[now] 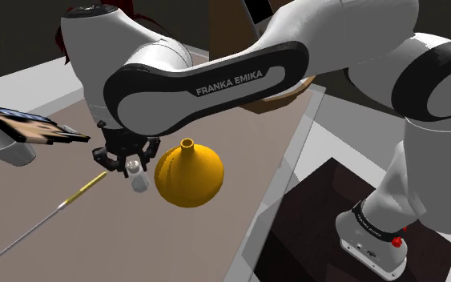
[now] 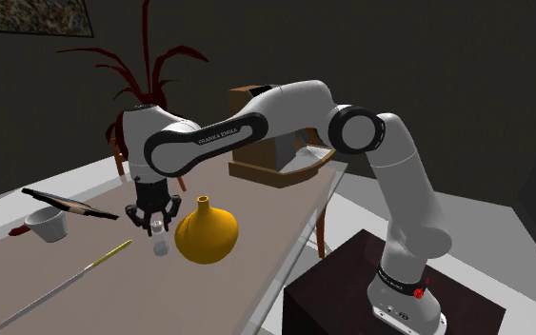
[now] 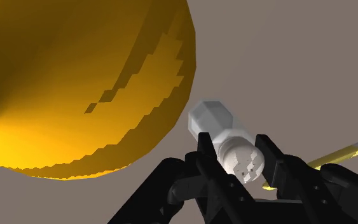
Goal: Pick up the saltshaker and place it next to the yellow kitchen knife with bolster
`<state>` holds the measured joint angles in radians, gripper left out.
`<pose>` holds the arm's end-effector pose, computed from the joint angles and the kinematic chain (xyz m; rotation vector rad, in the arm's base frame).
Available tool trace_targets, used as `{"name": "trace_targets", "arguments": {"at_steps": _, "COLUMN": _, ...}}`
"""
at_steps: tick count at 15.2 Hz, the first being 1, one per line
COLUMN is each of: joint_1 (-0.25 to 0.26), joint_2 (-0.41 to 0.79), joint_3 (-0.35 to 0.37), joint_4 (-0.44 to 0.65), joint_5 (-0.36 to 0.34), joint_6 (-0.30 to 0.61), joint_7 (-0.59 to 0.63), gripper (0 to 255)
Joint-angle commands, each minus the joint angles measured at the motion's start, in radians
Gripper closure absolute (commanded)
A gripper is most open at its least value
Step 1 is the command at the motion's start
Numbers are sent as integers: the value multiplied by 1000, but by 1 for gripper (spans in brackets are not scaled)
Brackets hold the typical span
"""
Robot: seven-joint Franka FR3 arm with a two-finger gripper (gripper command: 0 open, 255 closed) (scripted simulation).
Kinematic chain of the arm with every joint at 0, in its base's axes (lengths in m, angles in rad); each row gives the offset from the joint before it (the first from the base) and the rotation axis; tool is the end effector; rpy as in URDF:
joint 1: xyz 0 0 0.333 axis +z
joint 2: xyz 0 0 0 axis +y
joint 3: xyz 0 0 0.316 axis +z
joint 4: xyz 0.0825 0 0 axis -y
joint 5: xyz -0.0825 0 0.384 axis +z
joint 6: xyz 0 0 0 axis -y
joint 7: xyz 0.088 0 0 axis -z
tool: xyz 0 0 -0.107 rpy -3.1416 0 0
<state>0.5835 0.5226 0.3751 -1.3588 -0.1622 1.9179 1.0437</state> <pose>0.4591 0.5413 0.4418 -3.0631 0.1345 -0.0235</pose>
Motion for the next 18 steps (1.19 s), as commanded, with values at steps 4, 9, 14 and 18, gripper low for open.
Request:
{"name": "trace_targets", "arguments": {"at_steps": 4, "joint_1": 0, "joint_2": 0, "joint_3": 0, "joint_4": 0, "joint_5": 0, "joint_6": 0, "joint_7": 0, "gripper": 0}}
{"name": "trace_targets", "arguments": {"at_steps": 9, "joint_1": 1, "joint_2": -13, "joint_3": 3, "joint_4": 48, "joint_5": 6, "joint_6": -59, "joint_7": -5, "gripper": 0}}
{"name": "trace_targets", "arguments": {"at_steps": 14, "joint_1": 4, "joint_2": -19, "joint_3": 5, "joint_4": 99, "joint_5": 9, "joint_6": -116, "joint_7": -8, "gripper": 0}}
{"name": "trace_targets", "arguments": {"at_steps": 18, "joint_1": 4, "joint_2": -19, "joint_3": 5, "joint_4": 99, "joint_5": 9, "joint_6": -116, "joint_7": -8, "gripper": 0}}
